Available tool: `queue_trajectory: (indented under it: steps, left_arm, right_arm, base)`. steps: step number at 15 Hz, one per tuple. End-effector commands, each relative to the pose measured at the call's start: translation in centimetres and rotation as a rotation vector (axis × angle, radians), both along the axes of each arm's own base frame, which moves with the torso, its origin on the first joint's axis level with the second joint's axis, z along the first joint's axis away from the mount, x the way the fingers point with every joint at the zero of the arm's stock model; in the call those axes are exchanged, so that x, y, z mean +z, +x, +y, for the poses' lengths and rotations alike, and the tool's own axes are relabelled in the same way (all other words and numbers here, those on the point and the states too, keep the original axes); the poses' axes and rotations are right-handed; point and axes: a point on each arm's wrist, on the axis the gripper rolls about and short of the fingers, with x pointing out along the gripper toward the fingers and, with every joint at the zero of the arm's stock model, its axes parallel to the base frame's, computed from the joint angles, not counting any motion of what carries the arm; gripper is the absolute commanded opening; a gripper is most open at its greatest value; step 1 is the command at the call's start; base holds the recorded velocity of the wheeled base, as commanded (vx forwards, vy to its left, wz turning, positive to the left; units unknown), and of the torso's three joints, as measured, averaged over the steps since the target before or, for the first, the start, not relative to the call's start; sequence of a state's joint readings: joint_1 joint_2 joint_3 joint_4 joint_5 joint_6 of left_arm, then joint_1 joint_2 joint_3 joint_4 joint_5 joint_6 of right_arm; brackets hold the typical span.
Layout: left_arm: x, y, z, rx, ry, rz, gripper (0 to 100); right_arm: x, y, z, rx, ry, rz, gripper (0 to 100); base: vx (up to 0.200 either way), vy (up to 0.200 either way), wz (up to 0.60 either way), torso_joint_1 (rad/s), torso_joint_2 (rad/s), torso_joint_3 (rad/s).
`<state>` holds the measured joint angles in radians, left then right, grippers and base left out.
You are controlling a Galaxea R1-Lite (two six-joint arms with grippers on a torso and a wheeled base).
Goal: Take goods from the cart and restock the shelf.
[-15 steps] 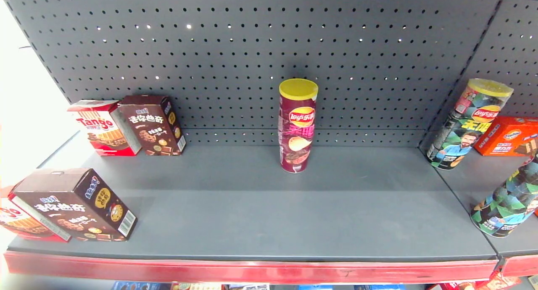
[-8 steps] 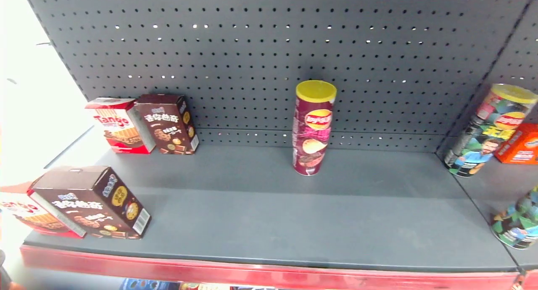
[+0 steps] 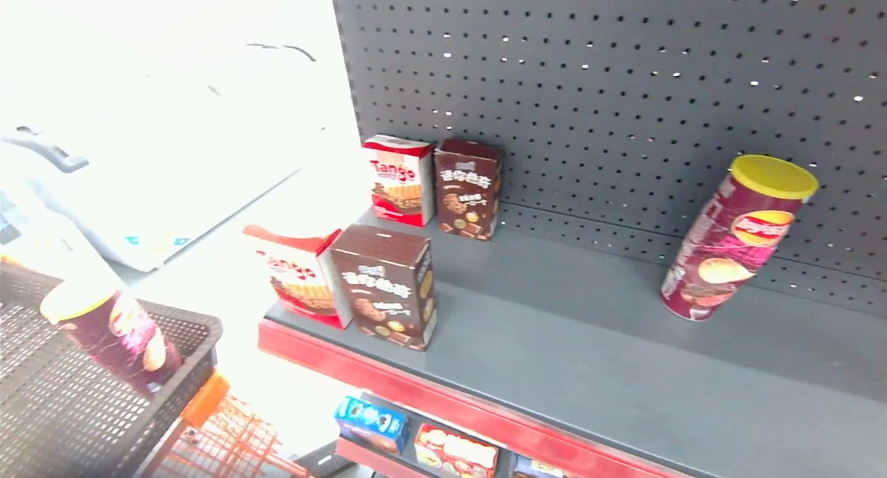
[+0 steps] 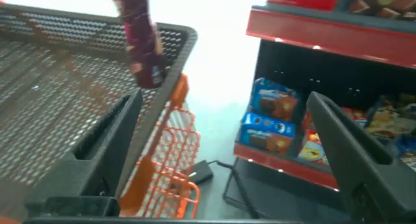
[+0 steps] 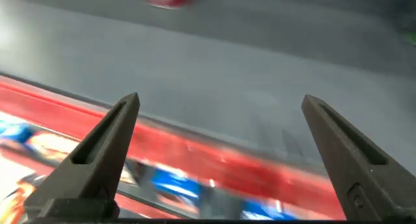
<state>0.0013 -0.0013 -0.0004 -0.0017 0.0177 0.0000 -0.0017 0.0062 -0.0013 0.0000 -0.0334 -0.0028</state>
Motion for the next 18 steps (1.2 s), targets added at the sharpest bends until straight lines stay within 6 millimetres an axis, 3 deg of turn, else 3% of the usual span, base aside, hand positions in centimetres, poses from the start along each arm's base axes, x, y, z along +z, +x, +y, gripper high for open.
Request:
queue_trajectory:
  steps: [1, 13, 16, 18]
  left_arm:
    - [0.0, 0.0, 0.0, 0.001, 0.000, 0.000, 100]
    - [0.3, -0.1, 0.0, 0.016, 0.014, -0.007, 100]
    - [3.4, -0.7, 0.1, 0.024, 0.040, 0.029, 100]
    - [7.5, 1.1, 0.0, 0.005, 0.038, 0.144, 100]
  right_arm:
    - [0.0, 0.0, 0.0, 0.001, 0.001, 0.003, 100]
    - [0.0, 0.0, 0.0, 0.001, 0.003, 0.001, 100]
    - [0.0, 0.0, 0.0, 0.001, 0.003, 0.001, 100]
    - [0.0, 0.0, 0.0, 0.001, 0.003, 0.001, 100]
  base:
    - [0.000, 0.000, 0.60, 0.002, 0.00, 0.007]
    - [0.000, 0.000, 0.00, 0.000, 0.00, 0.000]
    - [0.000, 0.000, 0.00, 0.000, 0.00, 0.000]
    - [0.000, 0.000, 0.00, 0.000, 0.00, 0.000]
